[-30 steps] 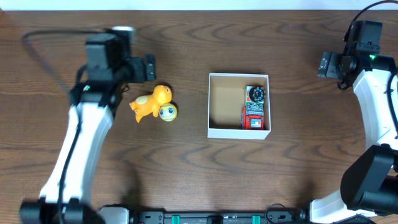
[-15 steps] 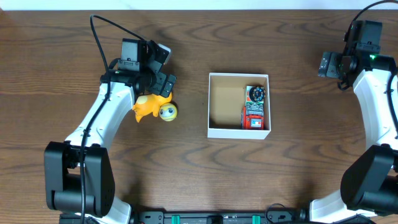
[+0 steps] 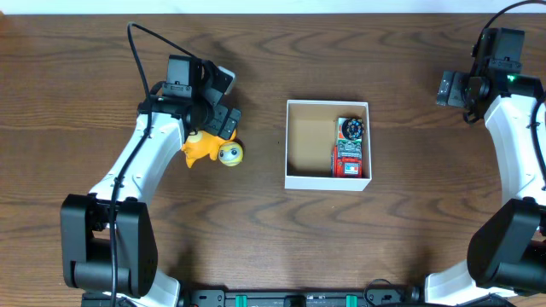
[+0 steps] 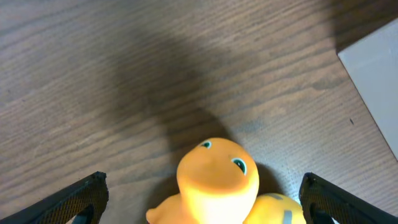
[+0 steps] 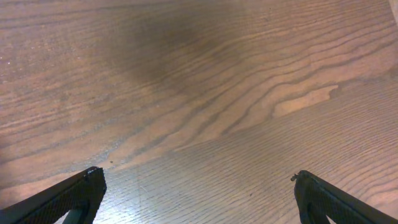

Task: Pack container
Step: 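Lift the orange dinosaur with left gripper and carry it over the box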

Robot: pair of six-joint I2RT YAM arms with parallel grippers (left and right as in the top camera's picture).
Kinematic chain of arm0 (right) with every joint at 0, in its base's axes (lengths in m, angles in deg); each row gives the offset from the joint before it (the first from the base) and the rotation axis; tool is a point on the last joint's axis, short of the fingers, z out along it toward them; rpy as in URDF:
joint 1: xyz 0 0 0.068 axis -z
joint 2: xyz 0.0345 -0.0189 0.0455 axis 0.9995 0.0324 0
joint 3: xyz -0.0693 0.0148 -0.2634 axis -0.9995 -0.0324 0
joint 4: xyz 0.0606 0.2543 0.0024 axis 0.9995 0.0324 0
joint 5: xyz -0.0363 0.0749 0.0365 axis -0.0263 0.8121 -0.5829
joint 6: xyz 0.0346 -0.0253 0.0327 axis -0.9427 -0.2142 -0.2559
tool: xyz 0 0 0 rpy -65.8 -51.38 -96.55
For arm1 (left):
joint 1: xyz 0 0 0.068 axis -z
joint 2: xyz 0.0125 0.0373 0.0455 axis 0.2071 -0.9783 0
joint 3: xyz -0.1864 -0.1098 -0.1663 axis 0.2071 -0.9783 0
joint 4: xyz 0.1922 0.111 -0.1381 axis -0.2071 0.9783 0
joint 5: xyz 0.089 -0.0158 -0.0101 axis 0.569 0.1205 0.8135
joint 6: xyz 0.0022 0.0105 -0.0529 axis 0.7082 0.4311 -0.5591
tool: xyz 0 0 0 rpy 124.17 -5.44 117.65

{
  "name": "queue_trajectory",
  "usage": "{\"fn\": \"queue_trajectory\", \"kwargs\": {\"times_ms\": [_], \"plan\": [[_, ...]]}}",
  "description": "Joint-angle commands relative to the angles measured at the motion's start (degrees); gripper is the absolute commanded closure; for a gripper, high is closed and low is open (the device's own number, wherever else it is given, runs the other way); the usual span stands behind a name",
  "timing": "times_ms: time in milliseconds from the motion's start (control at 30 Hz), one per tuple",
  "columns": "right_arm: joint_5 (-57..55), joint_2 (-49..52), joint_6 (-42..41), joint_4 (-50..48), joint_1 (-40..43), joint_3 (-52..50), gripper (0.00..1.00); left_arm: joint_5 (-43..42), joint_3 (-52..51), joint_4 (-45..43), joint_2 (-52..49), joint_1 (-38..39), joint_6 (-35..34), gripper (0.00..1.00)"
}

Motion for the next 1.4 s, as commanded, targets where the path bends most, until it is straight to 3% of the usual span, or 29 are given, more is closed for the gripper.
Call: {"fn": "queue_trajectory", "kwargs": {"times_ms": [0, 433, 500, 567, 633, 733, 800, 1167, 1267, 1367], "plan": [[-0.20, 0.50, -0.98, -0.13, 0.26, 0.85, 0.01, 1.36, -0.11, 0.50, -0.48, -0.26, 2.91, 0.01], [-0.20, 0.50, -0.98, -0.13, 0.26, 0.85, 0.01, 4.24, -1.51, -0.57, -8.61, -0.26, 3.52, 0.04], [-0.20, 0.50, -0.98, -0.13, 0.26, 0.85, 0.01, 4.26, -1.51, -0.57, -8.92, -0.28, 3.52, 0.19], [-0.22, 0.50, -0.98, -0.13, 0.26, 0.85, 0.01, 4.98, -1.51, -0.83, -8.92, -0.28, 3.50, 0.46], [-0.20, 0.50, -0.98, -0.13, 0.26, 0.85, 0.01, 7.02, -1.49, -1.20, -8.81, -0.26, 3.52, 0.66], [-0.20, 0.50, -0.98, -0.13, 0.26, 0.85, 0.01, 10.38, -1.38, -1.75, -8.13, -0.26, 3.50, 0.87], [-0.20, 0.50, -0.98, -0.13, 0.26, 0.85, 0.01, 12.94, -0.94, -2.12, -7.08, -0.26, 3.50, 0.94], [-0.22, 0.50, -0.98, -0.13, 0.26, 0.85, 0.01, 13.77, 3.54, -4.98, 5.62, 1.90, 2.49, 0.94], [-0.20, 0.50, -0.98, -0.13, 0.26, 0.85, 0.01, 11.93, 3.98, -8.94, 10.29, 3.63, -1.31, 0.94], [-0.20, 0.50, -0.98, -0.13, 0.26, 0.85, 0.01, 4.98, 3.98, -14.36, 14.43, 5.14, -10.49, 0.94]]}}
